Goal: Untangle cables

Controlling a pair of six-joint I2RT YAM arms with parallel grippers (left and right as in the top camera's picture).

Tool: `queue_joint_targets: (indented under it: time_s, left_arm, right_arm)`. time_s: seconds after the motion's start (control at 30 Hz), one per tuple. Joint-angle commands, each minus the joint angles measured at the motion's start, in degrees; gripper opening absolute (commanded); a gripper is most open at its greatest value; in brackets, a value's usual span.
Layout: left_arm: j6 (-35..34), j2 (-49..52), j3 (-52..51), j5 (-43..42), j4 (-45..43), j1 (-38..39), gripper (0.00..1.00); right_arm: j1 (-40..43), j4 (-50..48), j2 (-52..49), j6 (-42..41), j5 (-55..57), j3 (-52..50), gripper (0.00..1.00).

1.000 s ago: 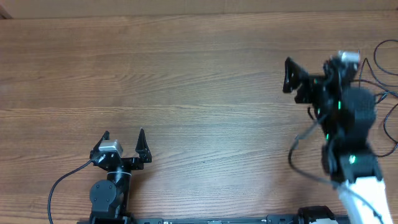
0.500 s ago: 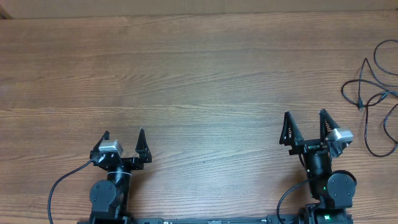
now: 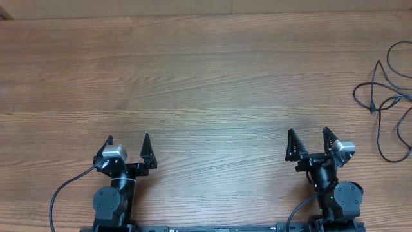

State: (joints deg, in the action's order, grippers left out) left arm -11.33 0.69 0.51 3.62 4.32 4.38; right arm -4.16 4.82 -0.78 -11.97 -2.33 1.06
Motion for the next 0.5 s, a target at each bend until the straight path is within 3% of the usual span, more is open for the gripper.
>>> queue_joint_targets:
  time_s: [0.0, 0.17, 0.3, 0.47]
  left_arm:
    - [1.5, -0.4, -0.2, -0.5, 0.0, -0.3, 1.00]
    - [1.5, -0.4, -0.2, -0.5, 0.0, -0.3, 1.00]
    - [1.5, -0.4, -0.2, -0.5, 0.0, -0.3, 1.00]
    - [1.5, -0.4, -0.2, -0.5, 0.0, -0.3, 1.00]
  right_arm:
    - [-0.2, 0.0, 0.7, 0.2, 1.2, -0.6, 1.00]
    - [-0.2, 0.0, 0.7, 1.0, 1.2, -0.6, 1.00]
    - [-0.2, 0.0, 0.7, 12.8, 0.5, -0.6, 1.00]
    - [-0.3, 0.0, -0.1, 13.6, 0.7, -0.6, 1.00]
